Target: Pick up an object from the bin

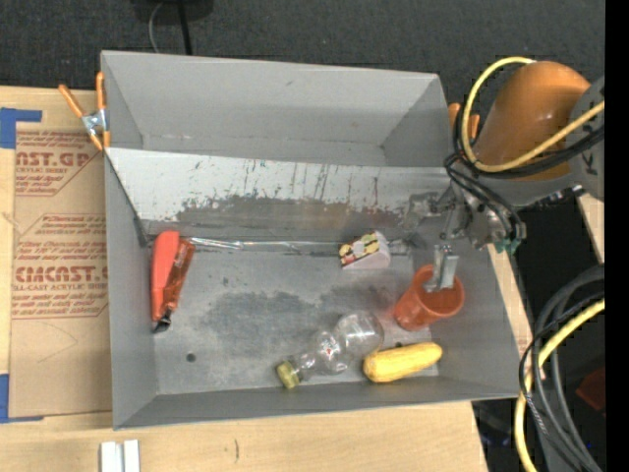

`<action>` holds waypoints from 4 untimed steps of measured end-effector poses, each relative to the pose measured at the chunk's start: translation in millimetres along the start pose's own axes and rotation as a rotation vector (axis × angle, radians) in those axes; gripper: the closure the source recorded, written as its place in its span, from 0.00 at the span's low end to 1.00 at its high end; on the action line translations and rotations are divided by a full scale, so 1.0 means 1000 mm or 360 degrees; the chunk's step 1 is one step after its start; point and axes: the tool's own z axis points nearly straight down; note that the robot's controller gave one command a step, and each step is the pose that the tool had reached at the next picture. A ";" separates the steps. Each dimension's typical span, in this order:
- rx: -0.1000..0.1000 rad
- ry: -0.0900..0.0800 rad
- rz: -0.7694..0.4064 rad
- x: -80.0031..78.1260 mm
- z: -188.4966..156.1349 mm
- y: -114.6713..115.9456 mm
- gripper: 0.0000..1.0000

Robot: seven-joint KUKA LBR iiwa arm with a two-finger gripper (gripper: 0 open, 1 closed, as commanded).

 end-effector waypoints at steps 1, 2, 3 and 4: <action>0.0002 -0.0016 0.0033 0.004 0.042 -0.010 0.00; 0.0003 -0.0005 -0.0002 0.012 0.098 -0.014 1.00; 0.0003 -0.0005 -0.0002 0.012 0.098 -0.014 1.00; -0.0002 0.0007 -0.0003 0.014 0.055 -0.012 1.00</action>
Offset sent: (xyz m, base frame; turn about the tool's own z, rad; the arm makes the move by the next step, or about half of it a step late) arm -0.0133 -0.0146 -0.1019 -0.0004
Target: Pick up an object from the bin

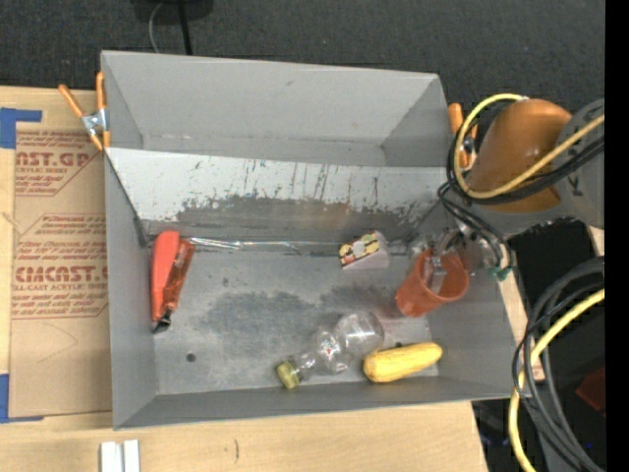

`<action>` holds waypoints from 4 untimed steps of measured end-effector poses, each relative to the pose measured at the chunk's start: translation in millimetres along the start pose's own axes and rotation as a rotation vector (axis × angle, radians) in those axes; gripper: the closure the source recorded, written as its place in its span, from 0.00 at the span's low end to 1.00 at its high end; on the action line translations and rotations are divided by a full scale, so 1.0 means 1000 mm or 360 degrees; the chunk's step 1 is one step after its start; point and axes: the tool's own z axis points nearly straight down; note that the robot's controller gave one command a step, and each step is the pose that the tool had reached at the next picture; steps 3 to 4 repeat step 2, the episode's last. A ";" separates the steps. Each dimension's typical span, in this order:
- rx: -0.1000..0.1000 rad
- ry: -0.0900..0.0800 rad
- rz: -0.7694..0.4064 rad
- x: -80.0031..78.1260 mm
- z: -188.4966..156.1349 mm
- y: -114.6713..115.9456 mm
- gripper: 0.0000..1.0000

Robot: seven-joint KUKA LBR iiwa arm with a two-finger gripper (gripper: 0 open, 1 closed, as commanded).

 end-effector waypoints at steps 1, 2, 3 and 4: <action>0.0003 -0.0008 0.0018 -0.004 -0.062 0.011 1.00; 0.0000 -0.0003 -0.0044 0.000 -0.130 0.011 1.00; 0.0000 -0.0003 -0.0044 0.000 -0.130 0.011 1.00; 0.0000 -0.0003 -0.0044 0.000 -0.130 0.011 1.00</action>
Offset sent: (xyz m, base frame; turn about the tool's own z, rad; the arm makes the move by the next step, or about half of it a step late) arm -0.0040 0.0086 0.1534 -0.0453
